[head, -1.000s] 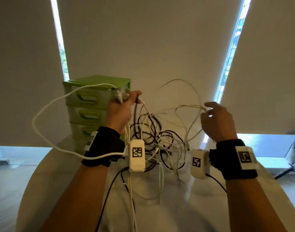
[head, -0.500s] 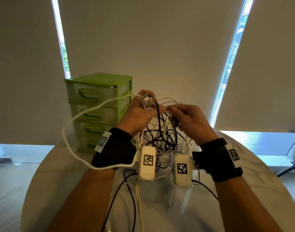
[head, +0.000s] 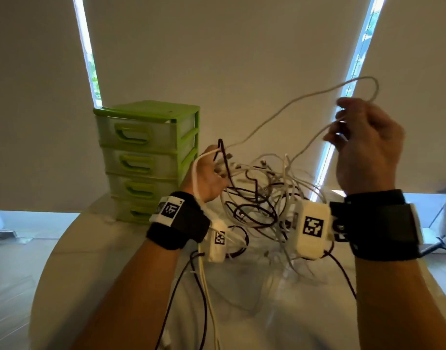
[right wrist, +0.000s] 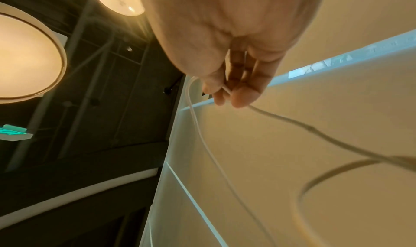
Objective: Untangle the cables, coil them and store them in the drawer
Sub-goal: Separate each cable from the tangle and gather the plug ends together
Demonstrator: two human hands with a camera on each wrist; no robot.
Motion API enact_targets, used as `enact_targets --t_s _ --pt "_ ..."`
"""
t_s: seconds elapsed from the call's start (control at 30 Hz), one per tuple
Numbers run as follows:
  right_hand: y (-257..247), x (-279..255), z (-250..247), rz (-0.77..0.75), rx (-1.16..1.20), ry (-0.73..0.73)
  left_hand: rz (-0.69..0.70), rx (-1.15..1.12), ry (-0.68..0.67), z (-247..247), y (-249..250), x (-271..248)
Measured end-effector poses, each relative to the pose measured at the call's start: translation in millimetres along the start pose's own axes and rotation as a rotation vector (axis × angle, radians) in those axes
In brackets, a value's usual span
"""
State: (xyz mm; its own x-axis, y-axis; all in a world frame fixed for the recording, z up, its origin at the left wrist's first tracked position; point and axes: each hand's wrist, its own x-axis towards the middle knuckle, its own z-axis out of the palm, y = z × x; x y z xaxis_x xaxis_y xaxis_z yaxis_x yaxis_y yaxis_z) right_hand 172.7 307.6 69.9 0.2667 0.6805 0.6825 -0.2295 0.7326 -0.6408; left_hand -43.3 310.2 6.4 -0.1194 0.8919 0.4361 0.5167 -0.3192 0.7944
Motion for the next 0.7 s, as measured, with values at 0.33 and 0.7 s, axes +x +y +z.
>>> enact_targets --t_s 0.33,0.7 --pt "40 2 -19 0.205 -0.55 -0.17 -0.148 0.442 0.18 -44 11 7" --pt "41 -3 -17 0.214 -0.617 -0.263 -0.027 0.326 0.497 -62 19 2"
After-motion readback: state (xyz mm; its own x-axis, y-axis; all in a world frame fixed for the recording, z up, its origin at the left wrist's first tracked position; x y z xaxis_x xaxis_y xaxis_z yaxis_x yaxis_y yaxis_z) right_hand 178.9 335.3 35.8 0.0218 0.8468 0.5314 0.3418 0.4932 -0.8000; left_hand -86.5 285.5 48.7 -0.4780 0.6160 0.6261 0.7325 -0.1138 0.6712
